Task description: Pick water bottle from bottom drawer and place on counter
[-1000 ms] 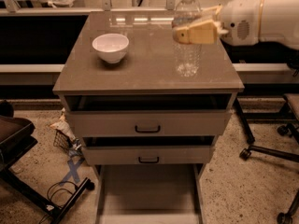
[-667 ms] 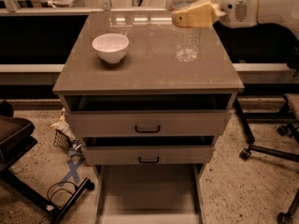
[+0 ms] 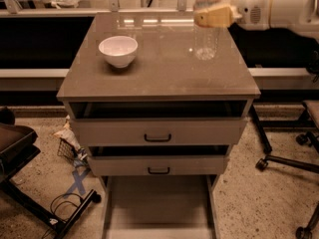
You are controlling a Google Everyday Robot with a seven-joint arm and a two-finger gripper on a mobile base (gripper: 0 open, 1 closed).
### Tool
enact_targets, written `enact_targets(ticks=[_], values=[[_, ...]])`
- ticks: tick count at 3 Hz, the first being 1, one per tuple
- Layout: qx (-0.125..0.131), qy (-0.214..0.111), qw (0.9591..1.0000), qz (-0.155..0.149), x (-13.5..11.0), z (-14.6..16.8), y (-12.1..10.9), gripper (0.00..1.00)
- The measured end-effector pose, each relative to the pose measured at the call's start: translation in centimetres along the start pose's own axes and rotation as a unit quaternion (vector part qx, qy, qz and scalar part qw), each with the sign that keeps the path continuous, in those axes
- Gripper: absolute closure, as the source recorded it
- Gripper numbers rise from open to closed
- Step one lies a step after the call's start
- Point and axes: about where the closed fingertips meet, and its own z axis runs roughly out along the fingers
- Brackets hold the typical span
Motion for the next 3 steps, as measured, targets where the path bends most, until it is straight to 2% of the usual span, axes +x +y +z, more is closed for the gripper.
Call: enact_targets(ticks=[1,3], values=[[0.01,-0.007,0.9996,0.027,3.0,-0.1,-2.7,1.0],[-0.011,-0.05,0.9953,0.083,10.1,1.0,-5.2,1.0]])
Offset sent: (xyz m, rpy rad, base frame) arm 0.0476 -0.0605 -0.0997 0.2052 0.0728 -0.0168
